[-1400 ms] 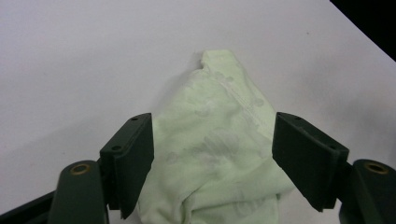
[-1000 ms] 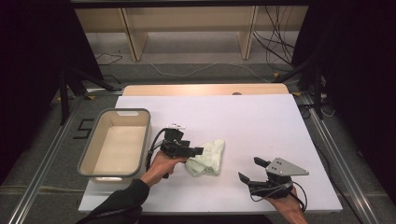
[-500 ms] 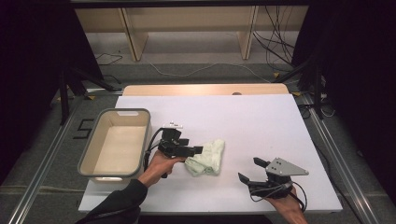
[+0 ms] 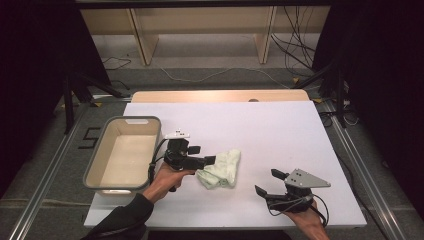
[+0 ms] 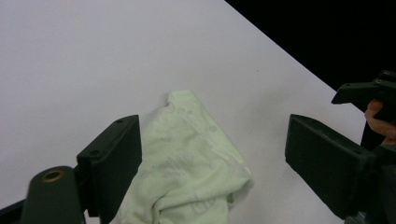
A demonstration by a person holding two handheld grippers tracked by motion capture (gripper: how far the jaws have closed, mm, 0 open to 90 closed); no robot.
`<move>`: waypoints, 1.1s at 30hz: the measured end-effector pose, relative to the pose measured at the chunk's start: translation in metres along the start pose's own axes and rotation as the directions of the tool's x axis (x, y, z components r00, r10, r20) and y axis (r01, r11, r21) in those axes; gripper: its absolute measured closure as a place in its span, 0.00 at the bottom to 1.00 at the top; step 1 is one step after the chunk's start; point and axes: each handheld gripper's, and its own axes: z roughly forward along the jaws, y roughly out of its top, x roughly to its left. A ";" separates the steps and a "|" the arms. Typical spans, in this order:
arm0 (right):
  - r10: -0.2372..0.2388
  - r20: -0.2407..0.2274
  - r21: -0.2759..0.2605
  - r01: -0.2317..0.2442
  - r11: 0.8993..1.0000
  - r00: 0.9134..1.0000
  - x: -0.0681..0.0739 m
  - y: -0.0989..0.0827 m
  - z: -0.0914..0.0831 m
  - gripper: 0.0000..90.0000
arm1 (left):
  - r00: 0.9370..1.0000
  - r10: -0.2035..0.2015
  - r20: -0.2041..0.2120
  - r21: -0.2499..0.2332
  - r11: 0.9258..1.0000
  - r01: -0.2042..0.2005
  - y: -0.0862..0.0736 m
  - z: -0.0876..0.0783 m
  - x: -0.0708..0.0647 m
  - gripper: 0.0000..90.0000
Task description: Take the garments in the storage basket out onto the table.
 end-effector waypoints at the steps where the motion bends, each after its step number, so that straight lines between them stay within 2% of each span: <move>1: -0.003 -0.002 0.001 0.003 1.000 1.000 0.000 0.000 0.000 0.25 | 1.000 0.007 -0.001 -0.004 1.000 -0.007 0.000 -0.002 0.000 0.20; 6: 0.002 -0.006 0.007 -0.002 1.000 1.000 0.000 0.000 0.000 0.25 | 0.999 0.040 0.000 -0.026 0.999 -0.040 -0.002 -0.009 -0.003 0.19; 12: 0.009 -0.014 0.003 -0.009 1.000 1.000 0.000 0.000 0.001 0.25 | 0.995 0.102 0.004 -0.052 0.993 -0.102 -0.005 -0.017 -0.011 0.19; 19: 0.011 -0.016 0.003 -0.011 1.000 1.000 -0.001 -0.001 0.001 0.25 | 0.985 0.174 -0.005 -0.075 0.982 -0.174 -0.010 -0.026 -0.020 0.19; 24: 0.014 -0.016 0.003 -0.014 1.000 1.000 -0.001 -0.001 0.001 0.25 | 0.984 0.176 0.007 -0.102 0.979 -0.174 -0.014 -0.035 -0.022 0.19; 29: 0.015 -0.015 0.003 -0.015 1.000 1.000 -0.001 -0.001 0.000 0.25 | 0.981 0.195 0.011 -0.107 0.975 -0.193 -0.021 -0.041 -0.026 0.19; 33: 0.018 -0.012 0.003 -0.018 1.000 1.000 -0.002 -0.001 0.000 0.25 | 0.980 0.196 0.010 -0.115 0.974 -0.194 -0.028 -0.046 -0.026 0.19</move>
